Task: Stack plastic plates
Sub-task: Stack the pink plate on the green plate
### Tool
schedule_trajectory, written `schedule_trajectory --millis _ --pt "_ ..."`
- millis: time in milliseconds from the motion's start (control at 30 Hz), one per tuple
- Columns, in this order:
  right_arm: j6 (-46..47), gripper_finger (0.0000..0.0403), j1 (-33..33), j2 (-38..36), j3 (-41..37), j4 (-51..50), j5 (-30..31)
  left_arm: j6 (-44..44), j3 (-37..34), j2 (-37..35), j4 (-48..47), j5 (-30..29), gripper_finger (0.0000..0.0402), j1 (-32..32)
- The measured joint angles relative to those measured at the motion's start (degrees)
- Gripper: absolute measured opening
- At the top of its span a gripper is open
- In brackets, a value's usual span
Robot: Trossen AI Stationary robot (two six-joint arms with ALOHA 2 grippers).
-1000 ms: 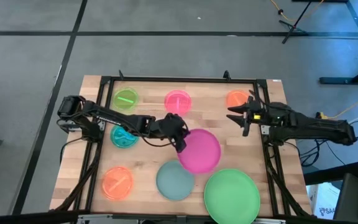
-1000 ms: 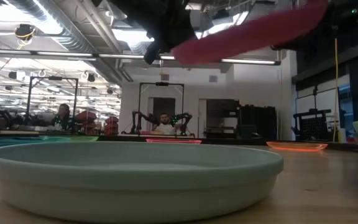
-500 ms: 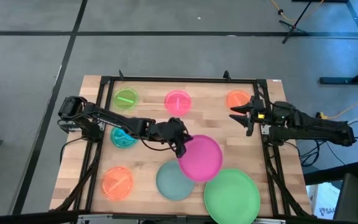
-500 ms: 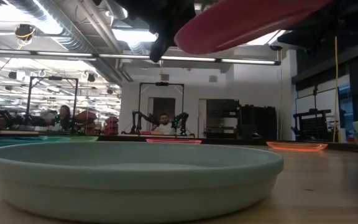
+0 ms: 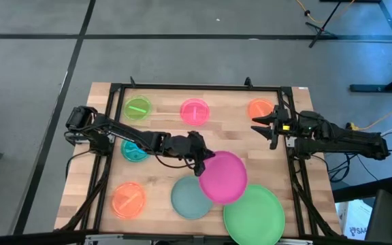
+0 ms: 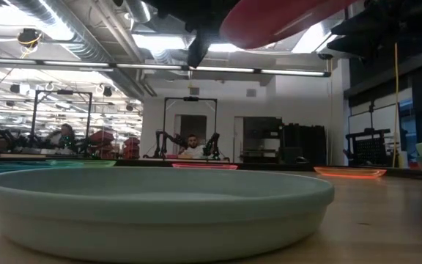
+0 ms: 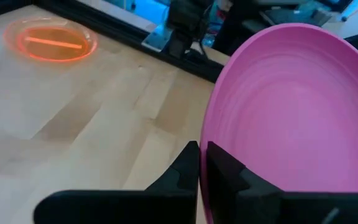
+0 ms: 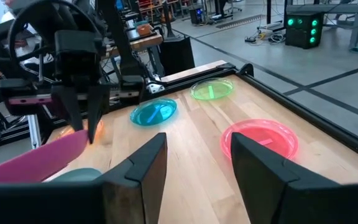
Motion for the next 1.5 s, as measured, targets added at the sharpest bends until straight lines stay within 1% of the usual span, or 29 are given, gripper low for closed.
schedule_trajectory --millis 133,233,333,467,767,867,1000,1133,1333,1400,1500 --pt "0.00 0.0169 0.00 0.01 -0.02 -0.14 -0.04 0.04 0.00 2.99 4.17 0.28 0.0009 -0.76" --pt "0.18 0.0169 0.00 0.01 -0.02 -0.47 -1.23 -1.07 0.08 6.25 8.46 2.53 0.0009 -1.22" --pt "0.60 0.0170 0.00 0.01 -0.04 -0.50 -1.63 -1.87 2.44 9.96 9.89 4.04 0.0009 -1.77" --pt "1.29 0.0170 0.02 0.01 -0.04 -0.52 -2.01 -1.68 8.32 15.88 9.89 4.26 0.0009 -2.64" --pt "1.51 0.0170 0.02 0.01 -0.07 -2.14 -2.10 0.09 24.80 30.68 10.05 6.71 0.0009 -3.84" --pt "1.68 0.0170 0.00 0.01 -0.07 -2.27 -2.10 0.78 29.20 35.13 9.85 6.86 0.0009 -4.14" --pt "1.70 0.0170 -0.02 0.01 -0.07 -2.65 -2.10 0.67 33.11 39.89 10.23 8.20 0.0009 -4.55" --pt "1.68 0.0170 -0.02 0.01 -0.09 -3.32 -2.10 0.09 34.90 42.63 9.71 8.76 0.0009 -5.19" --pt "1.68 0.0170 -0.02 0.01 -0.09 -3.26 -2.09 0.08 35.04 42.95 8.87 8.44 0.0010 -5.11" --pt "1.68 0.0170 -0.02 0.01 -0.09 -3.25 -2.10 0.04 35.04 42.99 8.70 8.25 0.0017 -5.07" --pt "1.68 0.0170 -0.02 0.01 -0.09 -3.25 -2.08 0.02 35.04 42.99 8.78 8.08 0.0043 -5.07"
